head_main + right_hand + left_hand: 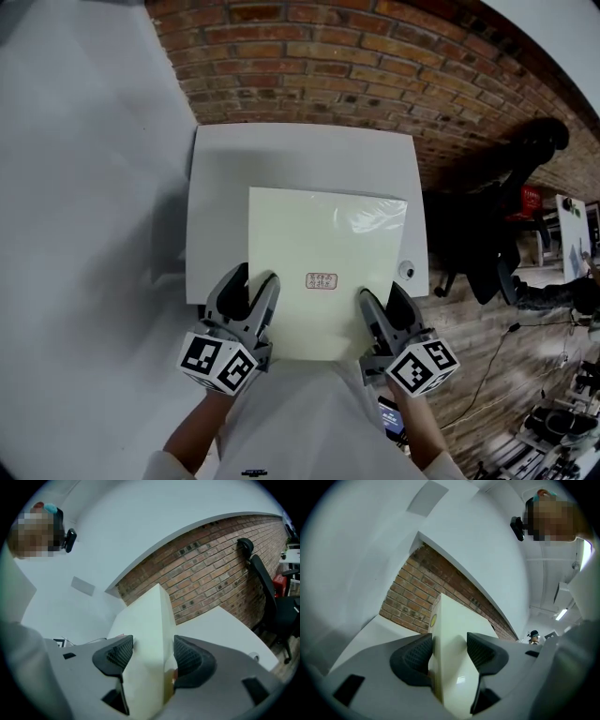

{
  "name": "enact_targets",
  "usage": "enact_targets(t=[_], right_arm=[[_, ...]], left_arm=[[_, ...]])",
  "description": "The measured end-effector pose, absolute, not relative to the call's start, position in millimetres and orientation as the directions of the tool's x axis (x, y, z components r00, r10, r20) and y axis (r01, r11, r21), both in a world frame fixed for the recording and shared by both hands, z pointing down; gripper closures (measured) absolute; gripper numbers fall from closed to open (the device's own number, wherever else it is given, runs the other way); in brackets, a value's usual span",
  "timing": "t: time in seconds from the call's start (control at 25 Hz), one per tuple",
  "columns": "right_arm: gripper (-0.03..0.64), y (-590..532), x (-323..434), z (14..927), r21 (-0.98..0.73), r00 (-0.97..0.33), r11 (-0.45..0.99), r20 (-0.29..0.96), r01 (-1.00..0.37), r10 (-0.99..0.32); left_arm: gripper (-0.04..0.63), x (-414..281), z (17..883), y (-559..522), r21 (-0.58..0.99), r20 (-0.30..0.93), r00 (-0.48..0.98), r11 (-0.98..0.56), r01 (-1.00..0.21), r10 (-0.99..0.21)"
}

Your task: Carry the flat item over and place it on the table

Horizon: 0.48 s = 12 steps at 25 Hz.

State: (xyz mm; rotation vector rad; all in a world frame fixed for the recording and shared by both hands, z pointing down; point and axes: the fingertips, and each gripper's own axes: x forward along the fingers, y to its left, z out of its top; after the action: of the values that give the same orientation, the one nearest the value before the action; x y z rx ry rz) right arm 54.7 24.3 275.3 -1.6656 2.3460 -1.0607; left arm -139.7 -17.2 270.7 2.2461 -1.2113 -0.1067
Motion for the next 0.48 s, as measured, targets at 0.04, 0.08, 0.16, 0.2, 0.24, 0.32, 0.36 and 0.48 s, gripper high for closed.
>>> enact_targets(t=[0.04, 0.08, 0.16, 0.2, 0.24, 0.32, 0.36, 0.48], right_arm=[[0.345, 21, 58, 275, -0.571, -0.411, 0.173, 0.32, -0.802, -0.854], [0.344, 17, 61, 274, -0.574, -0.416, 0.175, 0.32, -0.8, -0.851], [0.345, 8, 61, 277, -0.585, -0.429, 0.181, 0.318, -0.79, -0.846], [0.345, 4, 62, 279, -0.59, -0.434, 0.183, 0.318, -0.786, -0.843], [0.345, 0, 64, 281, -0.593, -0.439, 0.184, 0.319, -0.783, -0.84], [0.345, -9, 68, 285, -0.596, -0.449, 0.191, 0.32, -0.78, -0.834], [0.345, -14, 71, 288, -0.597, -0.454, 0.194, 0.322, -0.778, -0.831], [0.345, -27, 79, 300, -0.601, -0.462, 0.192, 0.334, -0.776, -0.822]], left_arm=[[0.354, -136, 270, -20, 0.523, 0.198, 0.584, -0.42, -0.742, -0.787], [0.354, -134, 270, -24, 0.521, 0.202, 0.582, -0.418, -0.745, -0.787], [0.354, -134, 271, -31, 0.513, 0.217, 0.571, -0.405, -0.757, -0.792], [0.354, -134, 272, -34, 0.508, 0.224, 0.564, -0.398, -0.764, -0.795], [0.354, -132, 273, -37, 0.502, 0.228, 0.556, -0.393, -0.77, -0.799], [0.354, -128, 277, -45, 0.493, 0.236, 0.543, -0.381, -0.782, -0.806], [0.354, -125, 280, -48, 0.492, 0.244, 0.538, -0.375, -0.786, -0.807], [0.354, -118, 290, -59, 0.493, 0.259, 0.528, -0.359, -0.793, -0.809]])
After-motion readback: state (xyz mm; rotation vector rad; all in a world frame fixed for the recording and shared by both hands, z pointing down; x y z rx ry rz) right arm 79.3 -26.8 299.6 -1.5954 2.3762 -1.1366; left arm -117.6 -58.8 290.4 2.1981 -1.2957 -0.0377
